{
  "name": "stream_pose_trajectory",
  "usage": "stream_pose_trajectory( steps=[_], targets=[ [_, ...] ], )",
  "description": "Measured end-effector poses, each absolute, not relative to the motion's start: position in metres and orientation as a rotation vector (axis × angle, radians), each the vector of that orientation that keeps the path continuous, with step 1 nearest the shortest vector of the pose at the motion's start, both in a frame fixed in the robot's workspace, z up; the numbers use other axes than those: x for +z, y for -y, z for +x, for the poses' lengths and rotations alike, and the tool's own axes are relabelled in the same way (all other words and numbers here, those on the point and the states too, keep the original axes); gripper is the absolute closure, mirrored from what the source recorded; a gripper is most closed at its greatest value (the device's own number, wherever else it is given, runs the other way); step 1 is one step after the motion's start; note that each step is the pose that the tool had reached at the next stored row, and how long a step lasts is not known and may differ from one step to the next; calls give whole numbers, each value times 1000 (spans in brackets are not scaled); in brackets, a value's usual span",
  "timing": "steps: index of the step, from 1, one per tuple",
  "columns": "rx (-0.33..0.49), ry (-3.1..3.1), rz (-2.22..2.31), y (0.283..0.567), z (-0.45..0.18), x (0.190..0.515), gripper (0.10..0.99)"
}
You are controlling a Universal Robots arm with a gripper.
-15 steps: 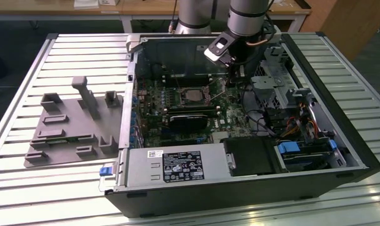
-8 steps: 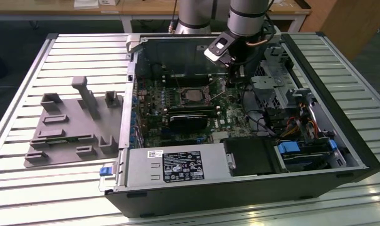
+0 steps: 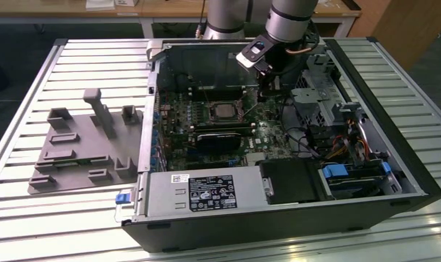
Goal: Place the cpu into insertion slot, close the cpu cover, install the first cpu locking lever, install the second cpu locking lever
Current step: 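Close the cpu cover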
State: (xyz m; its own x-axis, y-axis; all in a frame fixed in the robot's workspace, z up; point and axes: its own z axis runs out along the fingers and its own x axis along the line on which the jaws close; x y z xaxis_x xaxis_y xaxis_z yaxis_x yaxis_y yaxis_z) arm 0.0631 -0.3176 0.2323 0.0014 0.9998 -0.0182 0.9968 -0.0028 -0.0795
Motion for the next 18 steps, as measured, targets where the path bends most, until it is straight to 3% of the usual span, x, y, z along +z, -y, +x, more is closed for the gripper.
stream_pose_trajectory(
  steps=[18],
  targets=[
    [95,2193,-2198,318,39,232,984]
  ],
)
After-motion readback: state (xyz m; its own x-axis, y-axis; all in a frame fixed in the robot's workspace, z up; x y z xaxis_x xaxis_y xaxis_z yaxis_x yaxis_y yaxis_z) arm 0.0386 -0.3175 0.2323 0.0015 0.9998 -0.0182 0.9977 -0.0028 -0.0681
